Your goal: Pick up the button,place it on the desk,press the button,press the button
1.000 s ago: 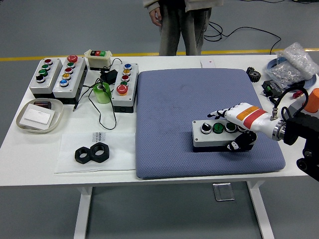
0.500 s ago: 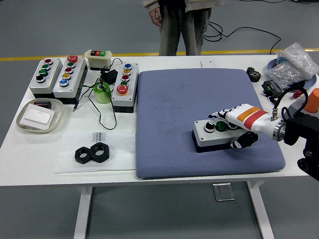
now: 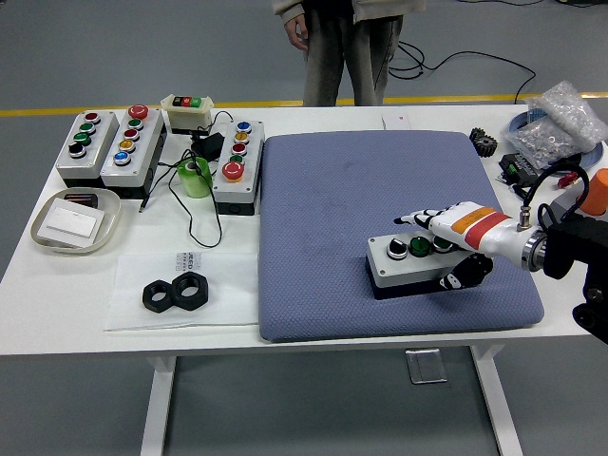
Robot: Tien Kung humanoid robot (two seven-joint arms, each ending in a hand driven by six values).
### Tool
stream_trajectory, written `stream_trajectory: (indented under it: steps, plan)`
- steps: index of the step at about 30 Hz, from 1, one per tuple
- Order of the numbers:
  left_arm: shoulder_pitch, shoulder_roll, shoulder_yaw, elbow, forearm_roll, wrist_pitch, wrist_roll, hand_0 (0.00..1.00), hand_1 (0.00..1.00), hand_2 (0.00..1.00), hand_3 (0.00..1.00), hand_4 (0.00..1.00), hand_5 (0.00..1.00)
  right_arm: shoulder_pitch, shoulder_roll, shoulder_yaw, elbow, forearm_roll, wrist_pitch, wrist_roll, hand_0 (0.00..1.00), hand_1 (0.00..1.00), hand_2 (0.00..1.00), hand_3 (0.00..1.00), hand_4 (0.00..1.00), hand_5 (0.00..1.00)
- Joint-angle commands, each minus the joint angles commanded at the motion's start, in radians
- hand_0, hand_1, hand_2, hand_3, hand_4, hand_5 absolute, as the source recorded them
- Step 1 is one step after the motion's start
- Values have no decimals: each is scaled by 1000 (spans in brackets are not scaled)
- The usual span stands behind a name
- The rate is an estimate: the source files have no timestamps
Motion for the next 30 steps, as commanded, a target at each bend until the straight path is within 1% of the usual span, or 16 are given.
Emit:
stream_trajectory:
  steps: [3, 4, 9, 10, 15, 16, 18, 22, 24, 25, 27, 28, 30]
  plan:
    - [1, 0, -2, 0, 3, 0, 1, 742, 830, 879, 831, 636, 998, -1, 2, -1, -1, 4, 6, -7, 826, 815, 998, 998, 998, 158]
    - [0, 0, -1, 0, 3, 0, 1, 742, 830, 878, 830, 636, 998, -1, 2, -1, -2, 6, 5, -8, 888, 860, 998, 998, 998, 166]
    - [-1, 1, 4, 0, -3, -1, -1, 742, 830, 878, 830, 636, 998, -3, 2, 4, -2, 16, 9, -15, 888, 860, 998, 998, 998, 166]
    - [-1, 1, 4, 0, -4, -1, -1, 742, 830, 878, 831, 636, 998, -3, 2, 5, -2, 17, 10, -16, 957, 912, 998, 998, 998, 172]
    - [-4, 1, 7, 0, -8, -1, -3, 742, 830, 878, 831, 636, 998, -5, -2, 13, 10, 46, 4, -18, 957, 912, 998, 998, 998, 172]
    - [-4, 1, 8, 0, -9, -1, -3, 742, 830, 878, 831, 635, 998, -8, -5, 21, 19, 64, 5, -20, 998, 962, 998, 998, 998, 175]
    - [-5, 1, 8, 0, -9, -1, -3, 742, 830, 878, 831, 635, 998, -13, -10, 34, 34, 86, 8, -22, 998, 962, 998, 998, 998, 175]
    - [-6, 1, 10, 0, -12, -2, -3, 742, 830, 878, 830, 635, 998, -38, -28, 91, 100, 136, 13, -25, 998, 970, 998, 998, 998, 185]
    - [-6, 1, 11, 0, -13, -2, -4, 742, 830, 878, 830, 635, 998, -59, -41, 142, 151, 176, -3, -27, 998, 970, 998, 998, 998, 185]
    - [-6, 1, 11, 0, -13, -2, -4, 742, 830, 878, 830, 635, 998, -61, -42, 151, 159, 182, -6, -28, 998, 970, 998, 998, 998, 185]
    - [-7, 2, 14, -1, -16, -3, -5, 742, 830, 878, 830, 635, 998, -83, -57, 201, 206, 251, -81, -54, 998, 970, 998, 998, 998, 185]
    - [-7, 2, 14, 0, -17, -3, -5, 742, 830, 878, 831, 636, 998, -88, -61, 218, 218, 270, -103, -61, 926, 865, 998, 998, 821, 322]
    - [-8, 3, 14, 0, -16, -3, -6, 742, 830, 878, 831, 636, 998, -96, -70, 246, 237, 287, -130, -88, 926, 865, 998, 998, 821, 322]
